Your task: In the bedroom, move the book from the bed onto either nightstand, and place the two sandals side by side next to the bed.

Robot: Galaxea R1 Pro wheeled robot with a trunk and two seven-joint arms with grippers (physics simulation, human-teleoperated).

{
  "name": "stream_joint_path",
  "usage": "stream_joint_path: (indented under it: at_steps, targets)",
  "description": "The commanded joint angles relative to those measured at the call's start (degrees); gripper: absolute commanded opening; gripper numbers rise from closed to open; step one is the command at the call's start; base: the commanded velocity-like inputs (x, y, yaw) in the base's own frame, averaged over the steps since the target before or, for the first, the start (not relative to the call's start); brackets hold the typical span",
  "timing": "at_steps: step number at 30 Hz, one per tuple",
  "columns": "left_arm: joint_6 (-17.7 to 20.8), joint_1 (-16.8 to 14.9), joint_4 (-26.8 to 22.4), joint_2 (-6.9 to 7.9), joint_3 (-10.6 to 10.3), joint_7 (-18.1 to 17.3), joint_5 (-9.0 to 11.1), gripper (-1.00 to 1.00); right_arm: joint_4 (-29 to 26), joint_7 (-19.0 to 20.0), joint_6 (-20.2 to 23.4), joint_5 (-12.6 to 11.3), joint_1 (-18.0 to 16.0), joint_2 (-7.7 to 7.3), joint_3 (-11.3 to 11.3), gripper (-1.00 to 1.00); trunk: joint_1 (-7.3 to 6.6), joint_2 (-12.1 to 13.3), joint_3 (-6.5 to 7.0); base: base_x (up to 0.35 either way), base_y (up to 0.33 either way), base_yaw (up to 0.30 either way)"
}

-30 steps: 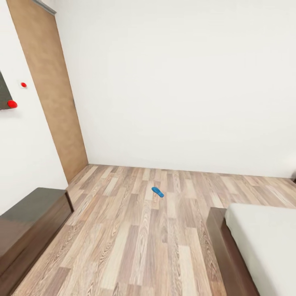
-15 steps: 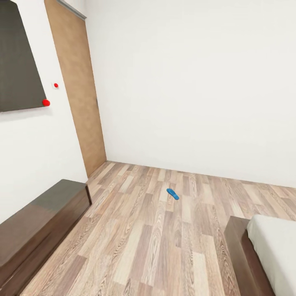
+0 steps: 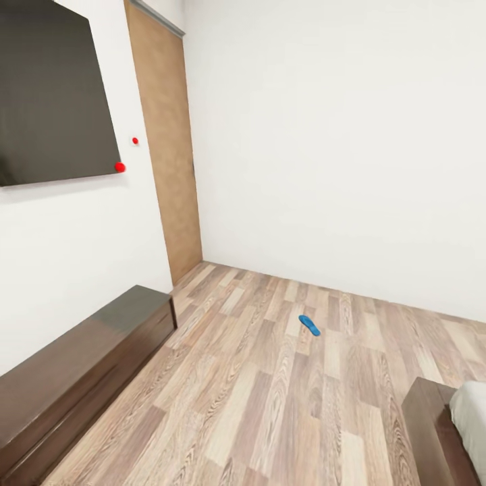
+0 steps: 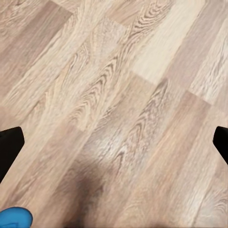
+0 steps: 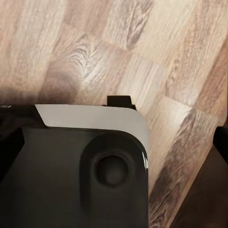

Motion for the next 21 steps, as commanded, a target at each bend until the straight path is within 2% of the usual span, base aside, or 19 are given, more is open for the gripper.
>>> stream_joint_path:
  at_steps: [1, 21]
  targets:
    - [-0.2, 0.0, 0.0, -0.02, 0.0, 0.0, 0.3, 1.00, 0.0, 0.0, -0.2, 0.0, 0.0, 0.00, -0.1, 1.00, 0.01, 0.0, -0.06, 0.092, -0.083, 0.291]
    - [-0.2, 0.0, 0.1, -0.02, 0.0, 0.0, 0.3, 1.00, 0.1, 0.0, -0.2, 0.0, 0.0, 0.00, -0.1, 1.00, 0.01, 0.0, -0.06, 0.010, -0.009, 0.291]
